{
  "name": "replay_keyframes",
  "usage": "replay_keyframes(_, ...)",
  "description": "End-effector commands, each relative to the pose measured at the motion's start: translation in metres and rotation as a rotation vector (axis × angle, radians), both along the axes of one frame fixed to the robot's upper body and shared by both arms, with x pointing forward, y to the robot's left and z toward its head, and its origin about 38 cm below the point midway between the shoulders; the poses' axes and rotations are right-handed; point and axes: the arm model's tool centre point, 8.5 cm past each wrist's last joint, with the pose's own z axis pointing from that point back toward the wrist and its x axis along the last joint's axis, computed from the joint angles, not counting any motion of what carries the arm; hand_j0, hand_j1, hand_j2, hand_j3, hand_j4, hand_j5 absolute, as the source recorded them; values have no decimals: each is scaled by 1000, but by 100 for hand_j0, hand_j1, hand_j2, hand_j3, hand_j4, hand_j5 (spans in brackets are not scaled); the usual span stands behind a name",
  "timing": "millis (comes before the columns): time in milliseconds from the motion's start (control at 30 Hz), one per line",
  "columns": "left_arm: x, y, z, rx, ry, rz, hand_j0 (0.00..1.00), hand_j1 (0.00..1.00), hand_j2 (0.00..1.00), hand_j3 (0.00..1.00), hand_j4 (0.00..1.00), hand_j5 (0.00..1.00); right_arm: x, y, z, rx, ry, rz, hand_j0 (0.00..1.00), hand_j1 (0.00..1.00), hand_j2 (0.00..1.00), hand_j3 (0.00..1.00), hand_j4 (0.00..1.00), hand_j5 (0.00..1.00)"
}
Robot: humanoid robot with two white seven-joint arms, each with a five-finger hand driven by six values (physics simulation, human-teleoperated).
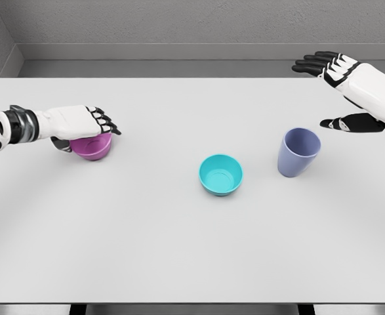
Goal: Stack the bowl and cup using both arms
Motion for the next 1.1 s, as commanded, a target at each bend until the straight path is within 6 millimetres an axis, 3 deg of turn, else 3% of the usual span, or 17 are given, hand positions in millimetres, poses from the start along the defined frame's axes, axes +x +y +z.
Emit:
replay_keyframes(0, -1, -1, 0, -5, 1, -2, 100, 100, 100, 100, 100, 100, 0, 0, 1, 5, 1, 0, 100, 100, 100, 100, 100, 100)
replay_keyframes(333, -3, -5, -2, 3, 7, -15, 98, 98, 98, 98, 98, 98, 0, 0, 1, 4, 1, -2, 100, 100, 100, 100, 100, 100)
replay_keyframes(467, -4, -5, -5, 13, 12, -18, 78, 78, 78, 78, 78, 78, 0, 0, 1, 5, 1, 0, 100, 100, 100, 100, 100, 100)
replay_keyframes(600, -4, -5, -5, 15, 11, -20, 69, 69, 69, 69, 69, 69, 0, 0, 1, 5, 2, -2, 100, 100, 100, 100, 100, 100)
replay_keyframes(867, -2, -4, 2, -7, -2, -12, 60, 60, 60, 60, 60, 60, 0, 0, 1, 5, 1, 0, 100, 100, 100, 100, 100, 100)
replay_keyframes(1067, 1, -5, 14, -90, -4, -3, 40, 40, 40, 40, 40, 40, 0, 0, 1, 4, 1, 0, 100, 100, 100, 100, 100, 100)
